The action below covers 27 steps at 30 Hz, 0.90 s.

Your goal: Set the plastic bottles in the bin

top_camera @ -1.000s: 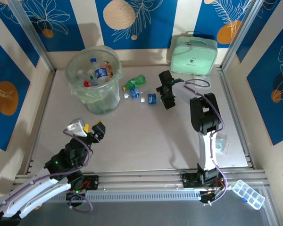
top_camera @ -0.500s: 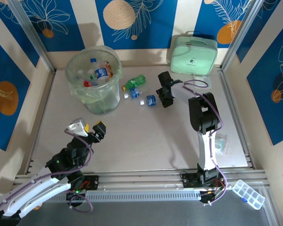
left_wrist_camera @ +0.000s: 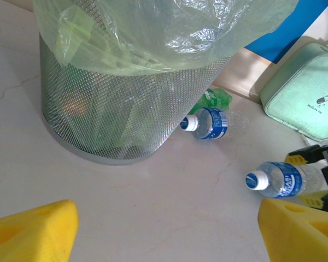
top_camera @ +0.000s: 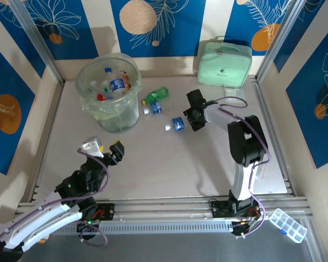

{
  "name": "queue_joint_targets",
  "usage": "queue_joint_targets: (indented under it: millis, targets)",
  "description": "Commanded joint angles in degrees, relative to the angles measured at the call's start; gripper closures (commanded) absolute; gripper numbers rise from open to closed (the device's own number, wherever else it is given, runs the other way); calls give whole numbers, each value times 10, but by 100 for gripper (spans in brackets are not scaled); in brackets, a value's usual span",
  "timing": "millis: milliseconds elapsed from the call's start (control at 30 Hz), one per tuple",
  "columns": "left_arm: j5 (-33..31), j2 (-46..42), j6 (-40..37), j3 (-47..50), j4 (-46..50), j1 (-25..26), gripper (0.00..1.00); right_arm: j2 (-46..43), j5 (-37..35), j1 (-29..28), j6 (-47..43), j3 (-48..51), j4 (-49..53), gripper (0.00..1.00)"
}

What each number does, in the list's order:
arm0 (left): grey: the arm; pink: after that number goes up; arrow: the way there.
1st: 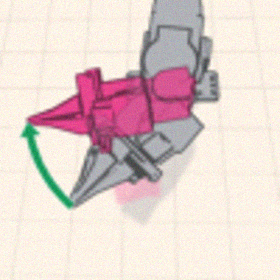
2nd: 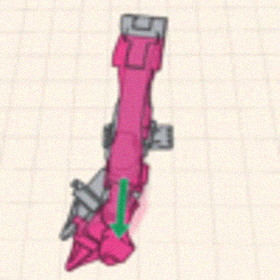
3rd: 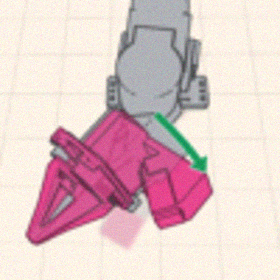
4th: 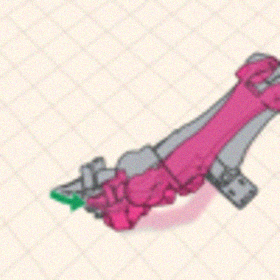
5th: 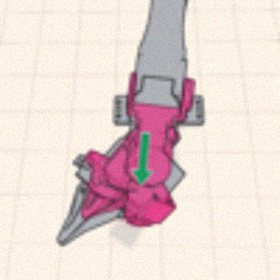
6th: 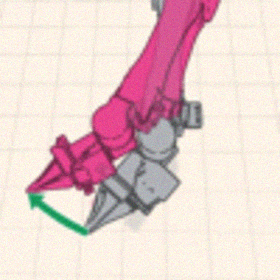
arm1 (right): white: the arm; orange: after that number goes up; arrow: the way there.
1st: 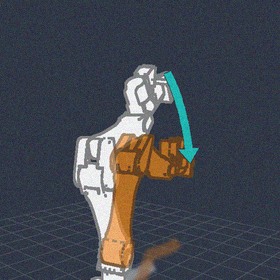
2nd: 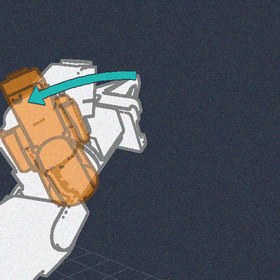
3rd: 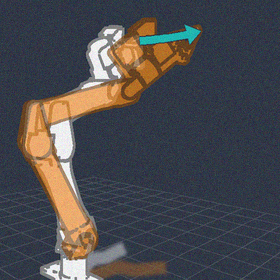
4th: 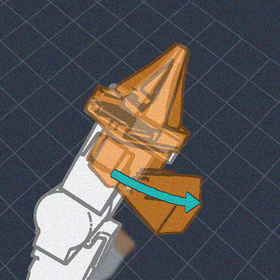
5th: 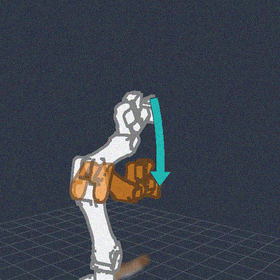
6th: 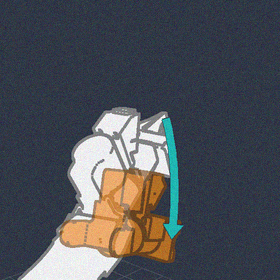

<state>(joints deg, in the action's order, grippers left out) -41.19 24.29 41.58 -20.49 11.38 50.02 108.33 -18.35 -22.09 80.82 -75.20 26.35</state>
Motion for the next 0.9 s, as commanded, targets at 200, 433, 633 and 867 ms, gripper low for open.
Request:
queue_joint_targets:
  millis: [200, 433, 633, 867]
  targets:
    - [6, -11, -14, 5, -18, 4, 13, -159, -56, -69, -85, 75, 7, 55]
    - [70, 54, -66, 2, -77, 4, 10, -244, -62, -123, -184, 155, -48, 56]
    - [139, 110, -110, 9, -147, 4, 8, -293, -4, -154, -279, 245, -188, 57]
    - [268, 194, -132, 15, -261, 4, 2, -295, -3, -194, -347, 262, -249, 57]
